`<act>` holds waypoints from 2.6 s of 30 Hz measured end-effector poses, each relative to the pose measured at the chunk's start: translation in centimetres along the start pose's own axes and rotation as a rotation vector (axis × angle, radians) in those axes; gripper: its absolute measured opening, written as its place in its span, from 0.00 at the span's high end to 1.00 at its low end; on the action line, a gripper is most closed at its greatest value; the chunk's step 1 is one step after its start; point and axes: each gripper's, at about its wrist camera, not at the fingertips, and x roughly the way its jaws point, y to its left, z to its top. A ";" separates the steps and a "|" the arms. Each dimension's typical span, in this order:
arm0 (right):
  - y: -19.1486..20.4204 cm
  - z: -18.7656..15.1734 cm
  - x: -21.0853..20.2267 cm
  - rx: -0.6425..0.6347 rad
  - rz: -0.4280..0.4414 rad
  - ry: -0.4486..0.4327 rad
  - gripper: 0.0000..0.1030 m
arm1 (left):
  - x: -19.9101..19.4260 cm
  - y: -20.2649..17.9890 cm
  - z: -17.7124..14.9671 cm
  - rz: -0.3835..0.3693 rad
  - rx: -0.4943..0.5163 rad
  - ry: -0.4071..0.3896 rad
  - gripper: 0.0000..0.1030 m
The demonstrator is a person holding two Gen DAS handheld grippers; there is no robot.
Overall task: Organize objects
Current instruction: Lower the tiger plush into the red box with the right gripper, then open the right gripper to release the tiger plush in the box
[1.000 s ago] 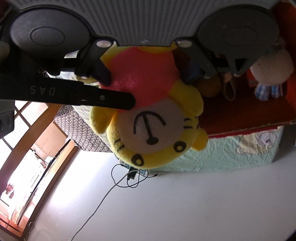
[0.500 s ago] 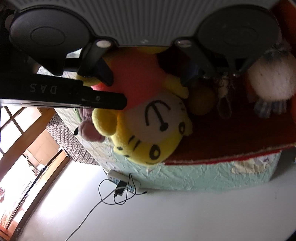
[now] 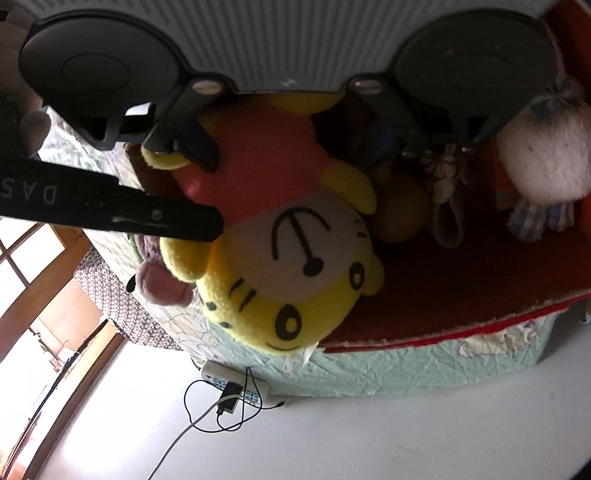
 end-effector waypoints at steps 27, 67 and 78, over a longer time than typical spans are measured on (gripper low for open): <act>0.3 -1.4 0.0 -0.089 -0.017 -0.058 0.74 | 1.0 -0.6 0.2 0.059 0.020 0.035 0.09; -0.6 -1.8 -0.6 -0.050 0.036 -0.065 0.76 | 0.7 -1.6 0.2 0.129 0.056 0.046 0.09; -1.6 -1.9 -1.3 0.000 0.093 -0.059 0.75 | -0.1 -2.4 0.2 0.176 0.038 0.037 0.10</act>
